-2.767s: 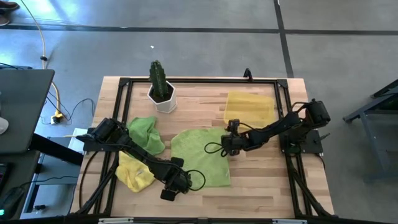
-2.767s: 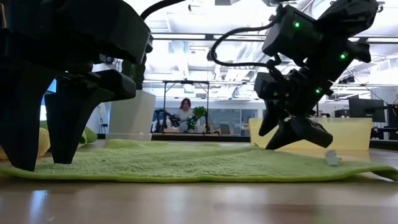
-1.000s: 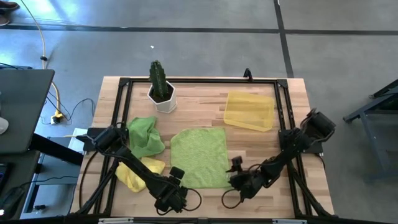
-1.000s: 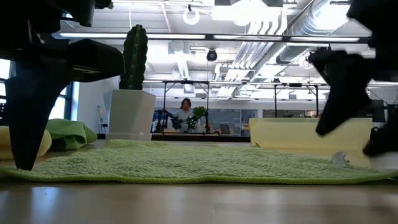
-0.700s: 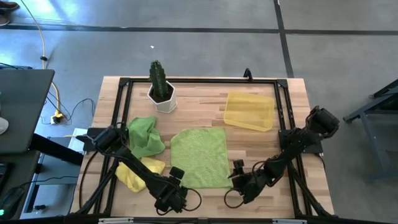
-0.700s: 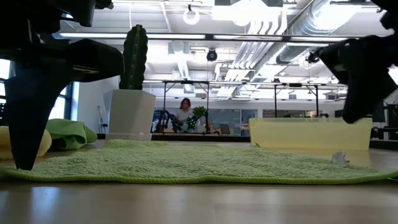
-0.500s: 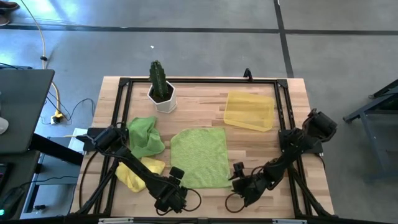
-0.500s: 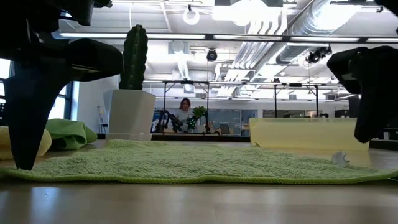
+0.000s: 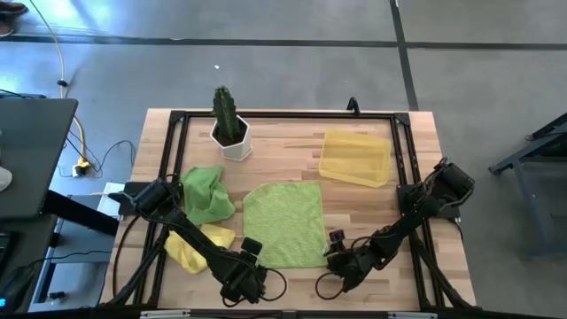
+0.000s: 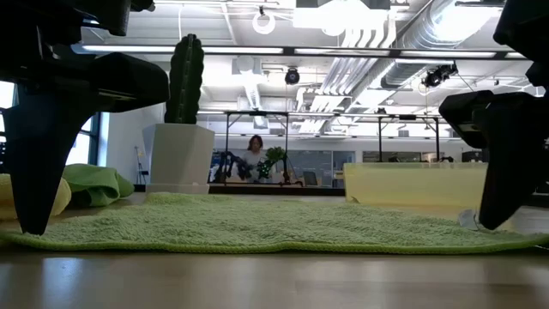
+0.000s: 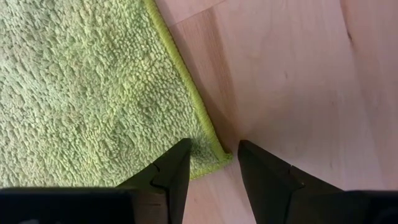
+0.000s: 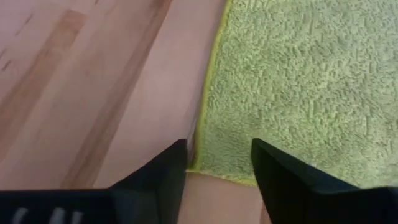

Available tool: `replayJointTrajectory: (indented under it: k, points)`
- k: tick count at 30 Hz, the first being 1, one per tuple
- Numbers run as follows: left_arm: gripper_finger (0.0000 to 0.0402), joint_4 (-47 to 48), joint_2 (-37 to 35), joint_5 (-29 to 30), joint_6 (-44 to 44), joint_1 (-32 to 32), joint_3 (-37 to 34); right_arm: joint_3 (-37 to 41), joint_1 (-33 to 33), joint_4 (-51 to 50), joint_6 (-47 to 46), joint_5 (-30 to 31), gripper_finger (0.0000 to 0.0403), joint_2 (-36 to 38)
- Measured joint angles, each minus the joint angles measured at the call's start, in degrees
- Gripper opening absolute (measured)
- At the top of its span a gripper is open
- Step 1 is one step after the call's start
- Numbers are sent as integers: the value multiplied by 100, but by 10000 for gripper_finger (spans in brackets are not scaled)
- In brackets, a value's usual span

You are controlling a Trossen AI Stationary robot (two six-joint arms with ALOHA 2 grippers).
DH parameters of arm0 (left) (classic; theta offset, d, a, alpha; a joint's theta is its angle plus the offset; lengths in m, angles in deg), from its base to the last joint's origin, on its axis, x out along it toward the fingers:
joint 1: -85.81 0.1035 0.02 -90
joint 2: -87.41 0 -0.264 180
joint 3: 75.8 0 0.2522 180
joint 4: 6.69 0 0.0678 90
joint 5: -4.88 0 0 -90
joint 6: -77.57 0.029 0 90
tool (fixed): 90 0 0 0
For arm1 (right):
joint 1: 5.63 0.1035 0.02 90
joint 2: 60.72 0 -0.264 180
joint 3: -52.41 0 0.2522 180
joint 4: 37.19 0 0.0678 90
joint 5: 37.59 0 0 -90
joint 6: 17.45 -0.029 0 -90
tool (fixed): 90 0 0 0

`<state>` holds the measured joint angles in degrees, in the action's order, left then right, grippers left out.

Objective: Roll microfiber towels into tight, uniform cylinder then place into a basket
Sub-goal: Fold the light green microfiber cloth

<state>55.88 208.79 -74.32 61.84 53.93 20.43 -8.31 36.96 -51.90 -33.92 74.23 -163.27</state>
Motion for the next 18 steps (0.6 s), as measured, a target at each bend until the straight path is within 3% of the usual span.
replayJointTrajectory:
  k: [7, 12, 18]
  points:
    - [125, -16, 0, -14, -80, 4, -1, 0, -22, -51, -17, -85, 77, 2]
    - [88, -36, 0, -153, -210, 11, -1, 0, -22, -90, -52, -99, 14, 2]
    - [26, 32, 17, -228, -232, 9, 102, -2, -26, -124, -248, -133, 3, 24]
